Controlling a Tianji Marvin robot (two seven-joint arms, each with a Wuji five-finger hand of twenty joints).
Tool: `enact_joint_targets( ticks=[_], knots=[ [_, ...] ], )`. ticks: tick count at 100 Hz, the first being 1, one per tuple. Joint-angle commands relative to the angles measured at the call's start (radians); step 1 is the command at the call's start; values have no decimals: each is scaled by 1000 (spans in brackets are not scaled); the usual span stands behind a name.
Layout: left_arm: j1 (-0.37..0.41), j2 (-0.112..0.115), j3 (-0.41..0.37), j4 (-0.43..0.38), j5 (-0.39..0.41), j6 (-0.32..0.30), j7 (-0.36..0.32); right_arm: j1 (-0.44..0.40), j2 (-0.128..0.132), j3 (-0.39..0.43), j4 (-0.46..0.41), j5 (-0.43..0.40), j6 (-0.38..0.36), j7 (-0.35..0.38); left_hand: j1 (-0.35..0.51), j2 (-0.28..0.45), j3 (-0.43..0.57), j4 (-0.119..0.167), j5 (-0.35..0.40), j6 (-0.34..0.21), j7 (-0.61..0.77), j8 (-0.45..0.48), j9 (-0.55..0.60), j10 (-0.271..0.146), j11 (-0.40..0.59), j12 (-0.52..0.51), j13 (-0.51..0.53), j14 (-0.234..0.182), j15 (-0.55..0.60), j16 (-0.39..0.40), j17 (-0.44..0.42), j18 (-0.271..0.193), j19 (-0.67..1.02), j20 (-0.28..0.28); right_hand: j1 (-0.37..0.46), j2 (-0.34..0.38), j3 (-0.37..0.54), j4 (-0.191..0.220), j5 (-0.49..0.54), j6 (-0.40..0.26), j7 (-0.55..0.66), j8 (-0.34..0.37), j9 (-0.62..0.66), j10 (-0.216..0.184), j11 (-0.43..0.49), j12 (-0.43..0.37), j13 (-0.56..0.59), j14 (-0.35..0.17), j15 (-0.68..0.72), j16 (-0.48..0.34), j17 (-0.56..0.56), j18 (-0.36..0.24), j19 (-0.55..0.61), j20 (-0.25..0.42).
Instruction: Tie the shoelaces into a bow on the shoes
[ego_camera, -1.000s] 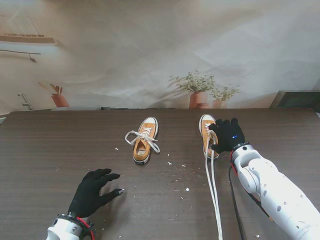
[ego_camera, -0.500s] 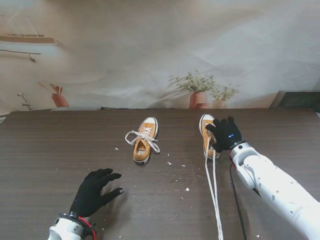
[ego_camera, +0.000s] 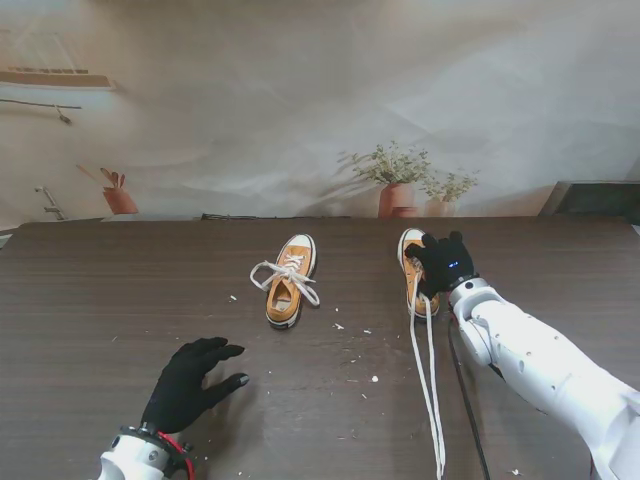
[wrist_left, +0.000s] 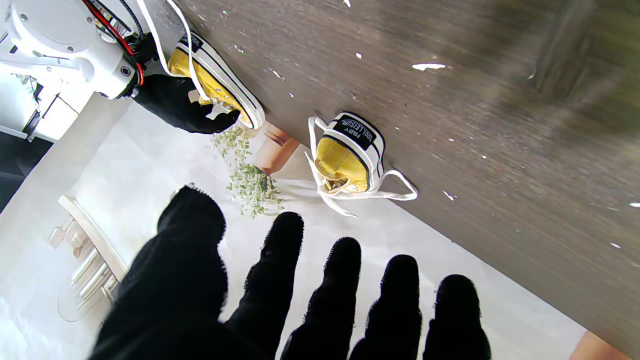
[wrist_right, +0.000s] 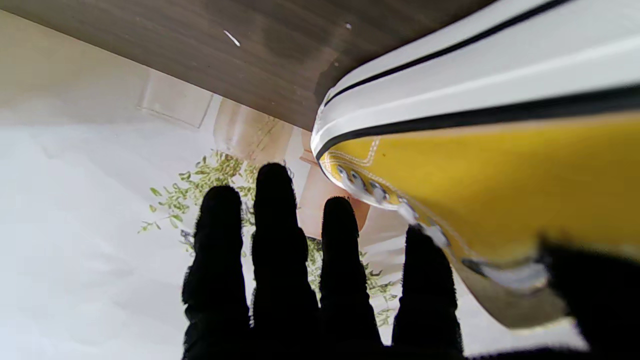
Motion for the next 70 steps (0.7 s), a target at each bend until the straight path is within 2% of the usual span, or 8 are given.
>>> enact_joint_targets(
  ticks=[1,17,21,25,33,45,47,70],
  knots=[
    [6,-4,-2,-8,-3,-1,-10,6,-15,4,19,-5,1,27,38,41,-11,15,25,4,8,11,9,21,8,14,19,17,17,7,13,37,10,-4,152,74,57,66,61,-2,23,11,32,-9,21,5,90,7,36,7,62,31,42,-1],
    [8,-7,-6,-9,-10,-2,-1,-9,-24,41,4,9,-25,16,41,44,-10,16,35,8,12,10,17,20,12,15,32,26,23,9,26,48,17,-2,291,170,77,86,247,-99,66,47,300,-81,2,-1,347,-36,143,50,285,53,168,3],
    [7,-8,-6,-8,-11,-2,1,-20,-21,60,-11,2,-32,16,41,44,-11,16,37,8,13,10,20,22,13,15,37,29,27,10,30,51,19,-1,353,158,63,5,323,-119,75,54,389,-87,-29,-15,413,-48,179,69,346,60,208,9],
    [6,-8,-5,-8,-13,-3,3,-28,-19,72,-22,-4,-42,4,41,45,-11,16,38,10,13,10,20,22,13,15,40,29,29,11,33,54,21,0,402,136,62,-40,400,-131,91,61,475,-89,-52,-22,478,-61,227,90,410,68,253,21],
    [6,-8,-4,-7,-15,-6,3,-53,-15,108,-53,-20,-63,-16,42,47,-11,16,42,14,13,9,23,23,15,16,42,30,32,13,35,54,22,1,478,111,75,-66,586,-138,138,96,663,-91,-69,-31,512,-95,453,187,529,87,344,47],
    [9,-9,-6,-9,-15,-10,6,-102,-9,169,-120,-41,-97,-30,42,49,-12,16,47,16,13,8,24,21,16,16,43,31,36,14,38,57,24,2,512,72,147,-68,790,-132,228,260,779,-76,121,49,514,-122,768,273,636,128,466,127],
    [11,-9,-7,-10,-15,-11,7,-111,-6,178,-135,-49,-100,-29,43,49,-12,16,48,17,13,8,24,23,17,16,43,32,36,14,38,57,24,2,514,60,163,-70,806,-132,220,325,782,-72,148,72,514,-124,803,273,644,133,475,156],
    [36,-16,-27,-23,-4,-25,47,-254,19,313,-331,-144,-132,-57,46,49,-13,16,56,19,12,7,27,23,17,15,45,30,38,13,39,57,25,2,546,33,225,-43,859,-120,299,555,782,-42,326,268,514,-152,1046,334,707,145,624,285]
  ],
)
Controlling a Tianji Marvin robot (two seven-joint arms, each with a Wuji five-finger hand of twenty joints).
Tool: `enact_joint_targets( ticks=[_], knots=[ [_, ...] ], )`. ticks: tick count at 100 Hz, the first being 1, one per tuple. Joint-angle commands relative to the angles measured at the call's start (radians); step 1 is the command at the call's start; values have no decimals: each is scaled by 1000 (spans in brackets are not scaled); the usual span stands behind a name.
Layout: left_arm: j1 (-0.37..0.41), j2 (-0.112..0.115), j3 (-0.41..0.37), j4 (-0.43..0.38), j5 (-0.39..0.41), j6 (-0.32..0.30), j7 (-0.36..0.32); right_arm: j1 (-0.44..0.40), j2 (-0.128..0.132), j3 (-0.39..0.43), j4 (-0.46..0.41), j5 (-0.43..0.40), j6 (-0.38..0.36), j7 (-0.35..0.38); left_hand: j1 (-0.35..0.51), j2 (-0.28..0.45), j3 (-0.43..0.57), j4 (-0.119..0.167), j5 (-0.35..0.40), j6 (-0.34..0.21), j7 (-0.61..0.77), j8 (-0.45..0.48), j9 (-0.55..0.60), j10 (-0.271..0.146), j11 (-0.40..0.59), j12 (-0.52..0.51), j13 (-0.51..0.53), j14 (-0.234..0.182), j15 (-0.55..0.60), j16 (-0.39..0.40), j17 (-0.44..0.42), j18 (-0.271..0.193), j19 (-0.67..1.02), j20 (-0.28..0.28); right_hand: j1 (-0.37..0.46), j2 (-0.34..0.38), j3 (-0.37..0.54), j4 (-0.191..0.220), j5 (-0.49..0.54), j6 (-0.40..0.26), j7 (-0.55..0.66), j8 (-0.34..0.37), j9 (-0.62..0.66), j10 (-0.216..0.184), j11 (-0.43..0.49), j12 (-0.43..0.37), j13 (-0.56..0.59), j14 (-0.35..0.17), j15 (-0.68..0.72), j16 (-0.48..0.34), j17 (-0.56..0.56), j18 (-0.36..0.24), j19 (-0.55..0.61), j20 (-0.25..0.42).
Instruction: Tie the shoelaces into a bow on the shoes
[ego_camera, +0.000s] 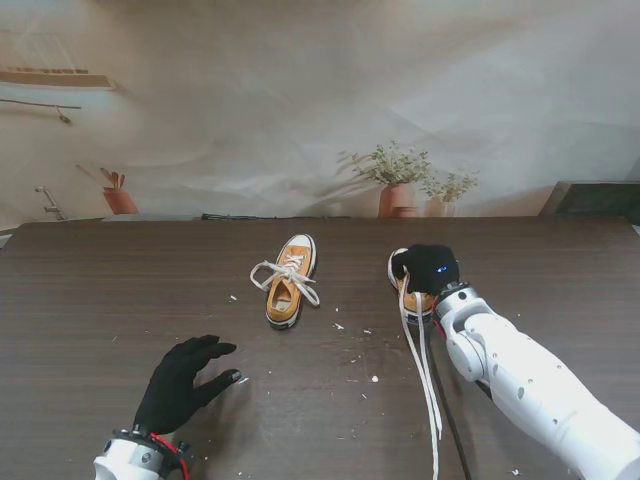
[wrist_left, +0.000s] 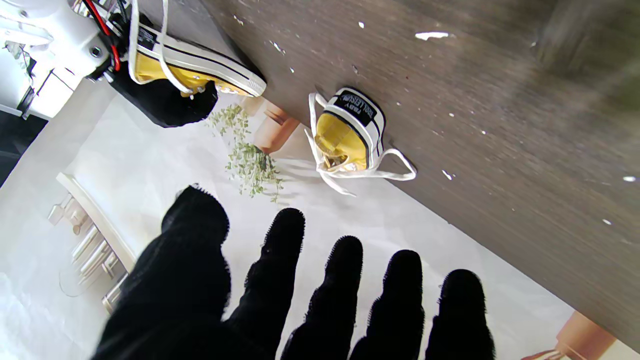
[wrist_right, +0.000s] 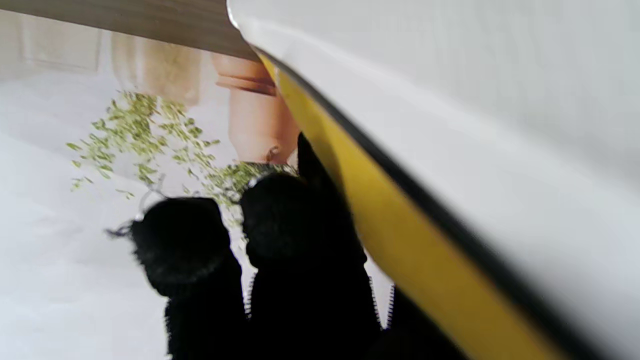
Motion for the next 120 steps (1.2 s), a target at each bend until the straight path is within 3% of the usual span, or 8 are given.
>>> enact_joint_targets(
  ticks=[1,30,65,86,105,120],
  knots=[
    [15,-4,-6,-15,8,-6,2,-48,11,13,-67,-16,-9,-4,30,48,-15,16,32,18,-2,7,15,12,16,15,19,9,12,14,13,22,2,2,124,117,160,41,190,-49,307,184,111,-87,199,94,32,-24,65,21,32,32,59,32],
    [34,-7,-12,-24,19,-24,28,-343,36,208,-474,-140,-14,55,32,51,-16,15,38,19,-4,7,16,15,14,14,18,6,15,13,14,20,2,2,129,115,158,39,186,-39,295,205,101,-80,193,102,30,-18,67,15,24,32,63,40],
    [47,-7,-6,-33,31,-53,41,-605,37,219,-762,-182,27,52,34,51,-17,16,42,19,-5,8,15,15,13,13,18,4,16,12,14,19,2,1,135,121,153,38,182,-29,281,211,93,-71,185,99,30,-9,51,5,8,32,57,43],
    [45,-6,-4,-27,33,-71,42,-657,32,129,-807,-174,80,22,35,50,-17,16,44,20,-5,9,16,16,13,13,18,5,16,12,15,19,2,1,142,132,142,42,179,-19,272,214,86,-62,180,99,29,4,38,-3,-9,35,52,47],
    [41,-5,0,-23,39,-84,41,-555,12,16,-711,-171,195,-68,35,50,-18,16,43,19,-5,9,15,14,13,13,17,4,16,11,15,19,2,0,138,133,138,41,178,-27,265,214,82,-68,174,92,29,3,31,-8,-16,30,46,49],
    [43,-6,-3,-21,34,-95,43,-482,2,-10,-639,-161,251,-71,36,50,-17,17,43,20,-5,10,14,15,12,13,17,4,16,11,15,18,2,0,138,141,130,39,173,-26,260,213,78,-70,172,87,29,6,23,-12,-21,28,43,51]
  ],
)
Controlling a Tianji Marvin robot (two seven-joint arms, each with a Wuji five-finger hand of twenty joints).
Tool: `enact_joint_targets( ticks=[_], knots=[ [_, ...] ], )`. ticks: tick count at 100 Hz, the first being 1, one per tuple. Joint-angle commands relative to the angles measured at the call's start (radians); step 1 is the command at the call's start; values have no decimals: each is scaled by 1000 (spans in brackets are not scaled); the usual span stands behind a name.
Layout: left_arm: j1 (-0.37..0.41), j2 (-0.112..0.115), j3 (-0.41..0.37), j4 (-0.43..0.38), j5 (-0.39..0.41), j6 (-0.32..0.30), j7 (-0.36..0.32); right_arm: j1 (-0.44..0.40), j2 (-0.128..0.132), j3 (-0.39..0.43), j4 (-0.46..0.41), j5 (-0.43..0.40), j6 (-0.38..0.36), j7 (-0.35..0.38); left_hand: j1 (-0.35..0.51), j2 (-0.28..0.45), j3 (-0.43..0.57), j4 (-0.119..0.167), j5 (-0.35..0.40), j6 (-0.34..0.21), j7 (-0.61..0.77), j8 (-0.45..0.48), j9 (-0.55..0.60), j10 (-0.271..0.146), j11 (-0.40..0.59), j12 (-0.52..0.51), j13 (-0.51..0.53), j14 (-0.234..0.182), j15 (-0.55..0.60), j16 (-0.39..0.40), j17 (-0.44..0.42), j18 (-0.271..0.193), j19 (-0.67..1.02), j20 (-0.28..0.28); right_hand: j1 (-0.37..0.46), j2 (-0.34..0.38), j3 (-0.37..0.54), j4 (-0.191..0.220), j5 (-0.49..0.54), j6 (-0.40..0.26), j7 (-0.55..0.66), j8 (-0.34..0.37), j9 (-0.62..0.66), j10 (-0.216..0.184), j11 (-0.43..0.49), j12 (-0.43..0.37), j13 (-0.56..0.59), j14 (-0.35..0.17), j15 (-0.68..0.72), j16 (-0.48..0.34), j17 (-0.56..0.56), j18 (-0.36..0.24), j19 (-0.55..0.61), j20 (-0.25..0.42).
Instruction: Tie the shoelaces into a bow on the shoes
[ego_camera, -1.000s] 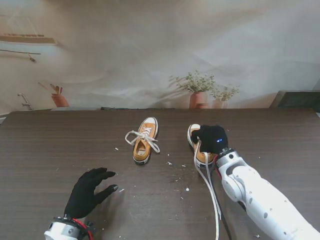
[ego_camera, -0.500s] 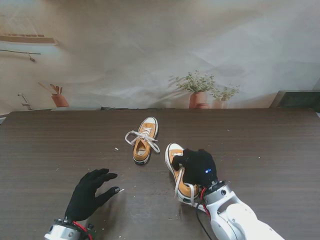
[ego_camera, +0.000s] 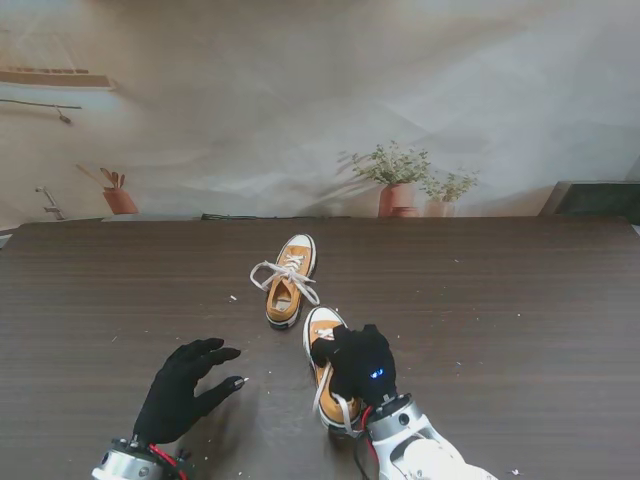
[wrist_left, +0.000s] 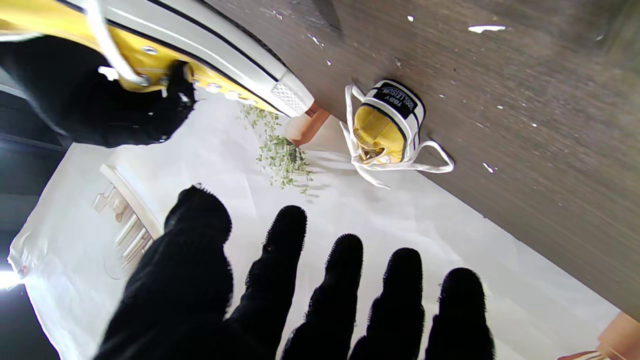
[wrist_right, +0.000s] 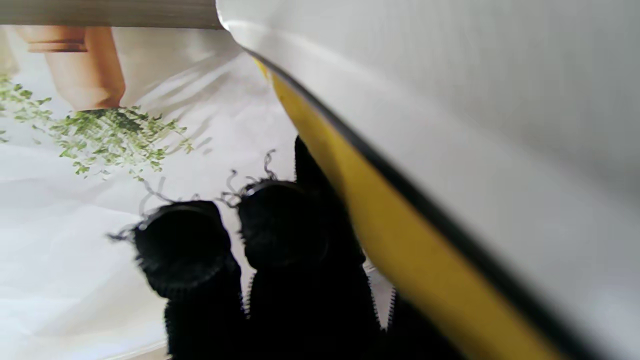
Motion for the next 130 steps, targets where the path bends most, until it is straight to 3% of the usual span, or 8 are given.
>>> enact_joint_targets(
  ticks=[1,51,63,76,88,112,124,130],
  knots=[
    [4,-1,-2,-4,-1,-6,-12,37,0,8,9,7,10,22,25,49,-16,17,21,10,-6,10,4,15,1,13,2,4,14,11,5,18,2,0,126,147,129,39,143,3,213,110,77,-82,147,47,29,1,-8,-17,-1,22,21,13],
    [8,-2,-1,-6,1,-15,-7,204,-11,-91,249,43,79,44,27,49,-16,16,23,9,-6,10,4,15,1,12,3,4,15,11,5,16,1,-2,115,149,101,19,82,10,161,34,40,-92,114,-39,29,10,-131,-71,-68,2,-40,2],
    [7,-1,0,-6,3,-16,-6,209,-7,-101,262,47,77,67,27,49,-17,16,22,10,-7,10,4,16,0,12,1,3,14,10,5,16,0,-2,79,112,99,3,26,24,104,-46,-6,-98,96,-62,29,15,-232,-115,-121,-15,-85,-11],
    [8,0,1,-9,2,-12,-13,213,-1,-112,267,43,79,91,26,51,-17,16,21,10,-8,10,1,15,-2,12,-2,4,12,9,2,14,-1,-3,-22,60,102,1,-100,-9,151,-310,-86,-101,83,-72,27,16,-384,-170,-197,-37,-140,-19],
    [11,0,0,-13,3,-8,-18,223,-1,-125,280,45,78,101,27,51,-17,17,20,7,-8,10,-2,15,-3,11,-4,2,10,8,-2,13,-3,-4,-83,30,94,0,-189,-15,156,-392,-162,-99,72,-86,-35,14,-459,-170,-266,-52,-186,-24],
    [11,0,-6,-14,3,6,-20,225,15,-131,287,20,67,111,34,50,-15,17,18,8,-9,10,-3,13,-5,11,-8,0,6,8,-5,10,-4,-4,-208,-29,40,-16,-292,6,104,-440,-289,-108,86,-96,-141,2,-519,-176,-346,-72,-243,-34],
    [8,2,-9,-12,-1,16,-35,200,26,-108,267,-8,63,103,34,51,-16,16,11,8,-13,9,-11,13,-8,9,-16,-1,1,6,-13,5,-6,-4,-294,-33,27,106,-316,36,9,-374,-327,-107,90,-83,-174,3,-541,-163,-375,-75,-266,-25],
    [2,3,-9,-7,-2,22,-41,184,31,-91,251,-22,56,91,32,50,-18,16,2,4,-17,8,-13,12,-10,9,-18,-2,-1,6,-17,5,-7,-4,-322,-35,18,113,-338,41,-9,-367,-331,-107,89,-83,-178,4,-543,-163,-378,-75,-268,-25]
  ],
)
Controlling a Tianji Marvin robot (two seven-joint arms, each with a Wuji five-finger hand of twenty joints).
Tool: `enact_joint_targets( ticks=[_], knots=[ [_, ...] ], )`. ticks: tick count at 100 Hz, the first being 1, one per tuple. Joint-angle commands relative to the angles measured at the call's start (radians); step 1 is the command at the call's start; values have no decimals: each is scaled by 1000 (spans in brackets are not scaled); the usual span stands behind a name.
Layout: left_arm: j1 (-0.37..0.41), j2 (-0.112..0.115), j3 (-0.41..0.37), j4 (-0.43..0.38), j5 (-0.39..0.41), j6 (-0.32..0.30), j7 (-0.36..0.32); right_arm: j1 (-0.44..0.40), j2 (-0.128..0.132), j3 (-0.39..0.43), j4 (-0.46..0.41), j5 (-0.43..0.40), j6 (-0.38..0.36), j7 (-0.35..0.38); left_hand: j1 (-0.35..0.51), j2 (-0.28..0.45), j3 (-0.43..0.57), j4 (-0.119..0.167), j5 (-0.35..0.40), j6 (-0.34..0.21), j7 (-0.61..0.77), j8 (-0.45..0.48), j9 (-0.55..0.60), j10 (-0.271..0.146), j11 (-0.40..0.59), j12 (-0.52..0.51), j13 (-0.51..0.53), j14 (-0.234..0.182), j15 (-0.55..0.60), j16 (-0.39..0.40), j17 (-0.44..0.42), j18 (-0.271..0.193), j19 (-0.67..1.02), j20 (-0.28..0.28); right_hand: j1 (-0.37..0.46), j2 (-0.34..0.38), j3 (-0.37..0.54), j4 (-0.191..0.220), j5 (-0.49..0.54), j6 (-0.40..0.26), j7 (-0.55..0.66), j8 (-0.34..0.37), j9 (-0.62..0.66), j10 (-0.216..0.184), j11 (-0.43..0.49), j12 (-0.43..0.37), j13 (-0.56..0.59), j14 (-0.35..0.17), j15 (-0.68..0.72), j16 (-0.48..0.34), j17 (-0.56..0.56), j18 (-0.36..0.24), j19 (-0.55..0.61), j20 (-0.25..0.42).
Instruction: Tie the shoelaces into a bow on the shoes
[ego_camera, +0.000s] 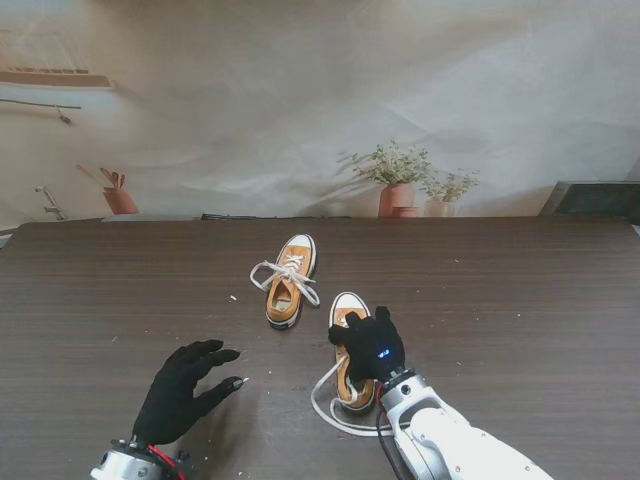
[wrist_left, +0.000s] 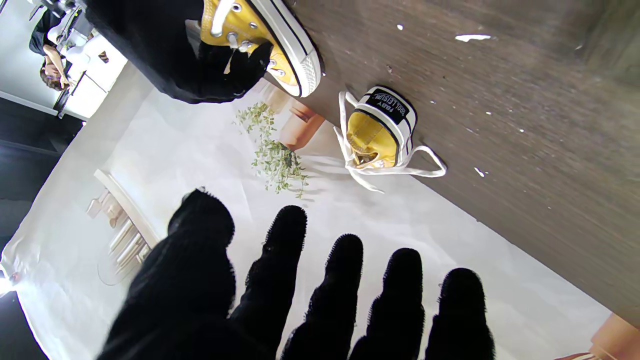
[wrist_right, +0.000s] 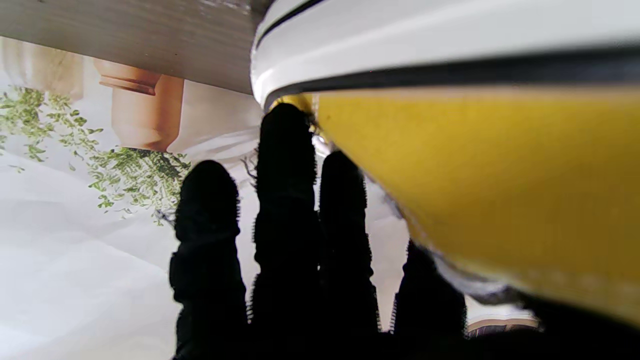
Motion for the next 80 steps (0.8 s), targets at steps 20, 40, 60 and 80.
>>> enact_joint_targets(
  ticks=[20,40,60,80],
  knots=[
    [-29,4,3,20,-12,37,-35,-99,30,95,-107,-57,-30,-34,17,28,-22,16,-7,9,-22,6,-18,15,-12,9,-26,-1,-8,5,-27,1,-13,-6,-87,-7,-33,30,-67,55,-56,25,-48,-10,-62,-36,-22,0,-18,-17,-22,-4,-10,-1],
    [-42,4,8,31,-12,58,-39,-194,38,200,-228,-95,-62,-26,27,26,-15,18,3,6,-15,8,-14,13,-8,11,-22,-3,-7,7,-23,1,-12,-6,-107,1,-45,26,-68,61,-69,22,-45,-8,-68,-39,-22,3,-22,-17,-22,-3,-12,0],
    [-54,3,7,43,-17,76,-38,-307,39,294,-345,-109,-77,11,30,25,-13,18,9,12,-11,9,-10,14,-5,12,-19,-4,-4,8,-21,2,-13,-7,-130,68,-82,27,-56,87,-80,21,-33,4,-75,-42,-18,24,-32,-15,-25,6,-14,3],
    [-65,6,15,51,-22,83,-51,-407,38,338,-442,-100,-61,106,32,26,-10,17,14,13,-10,9,-10,13,-3,12,-20,-4,-2,9,-19,2,-12,-8,-155,144,-153,38,-45,137,-105,24,-31,22,-89,-40,-21,47,-42,-10,-37,20,-13,11]
  ],
)
